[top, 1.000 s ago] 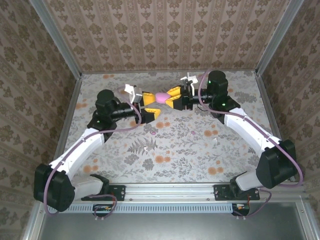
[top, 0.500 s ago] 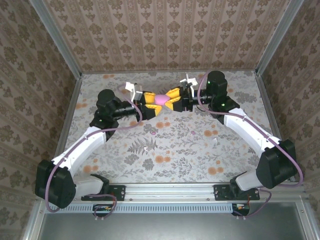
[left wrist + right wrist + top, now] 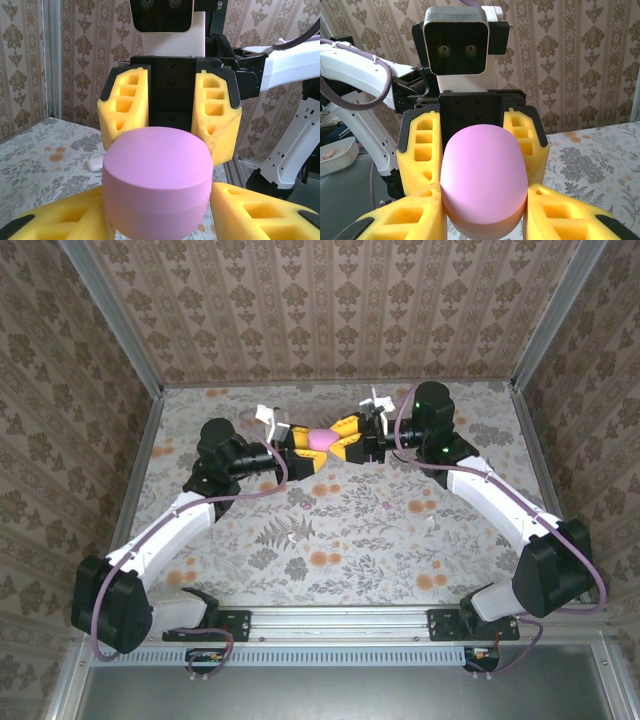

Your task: Insert wireless bluetooth earbuds into charging case

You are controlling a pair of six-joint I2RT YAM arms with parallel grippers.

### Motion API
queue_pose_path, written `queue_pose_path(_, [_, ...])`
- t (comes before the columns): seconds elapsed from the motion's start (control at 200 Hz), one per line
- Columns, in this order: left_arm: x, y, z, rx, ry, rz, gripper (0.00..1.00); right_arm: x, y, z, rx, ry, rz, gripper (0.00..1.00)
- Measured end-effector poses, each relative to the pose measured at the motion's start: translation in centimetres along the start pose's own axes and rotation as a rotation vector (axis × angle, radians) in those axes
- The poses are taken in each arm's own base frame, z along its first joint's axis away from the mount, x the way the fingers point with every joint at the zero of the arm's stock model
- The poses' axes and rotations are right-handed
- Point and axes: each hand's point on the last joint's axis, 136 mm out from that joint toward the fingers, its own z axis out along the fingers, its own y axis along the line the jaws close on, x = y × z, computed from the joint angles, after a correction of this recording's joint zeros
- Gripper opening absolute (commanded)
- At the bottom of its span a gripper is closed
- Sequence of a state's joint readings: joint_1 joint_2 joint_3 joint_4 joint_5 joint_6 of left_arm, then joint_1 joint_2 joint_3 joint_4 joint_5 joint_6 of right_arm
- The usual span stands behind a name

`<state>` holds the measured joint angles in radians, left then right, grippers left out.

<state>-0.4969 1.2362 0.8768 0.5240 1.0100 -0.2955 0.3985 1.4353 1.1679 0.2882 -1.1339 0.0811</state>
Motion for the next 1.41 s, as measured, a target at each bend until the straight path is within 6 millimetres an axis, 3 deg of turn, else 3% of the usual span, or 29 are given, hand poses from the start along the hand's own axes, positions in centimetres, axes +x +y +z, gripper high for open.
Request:
queue_pose_path(0.62, [-0.05,-0.01,0.01,0.0,-0.001,-0.006,0.63,0.02,0.0,0.0,0.0,0.001,-0.018,0.37])
queue_pose_path(1.185, [-0.09,0.09,0.0,-0.007,-0.003,0.006,0.62,0.13,0.0,0.0,0.0,0.004,-0.023,0.37])
queue_pose_path(1.405, [-0.09,0.12,-0.03,-0.012,-0.002,0.014,0.7,0.17,-0.01,0.0,0.0,0.005,-0.02,0.37])
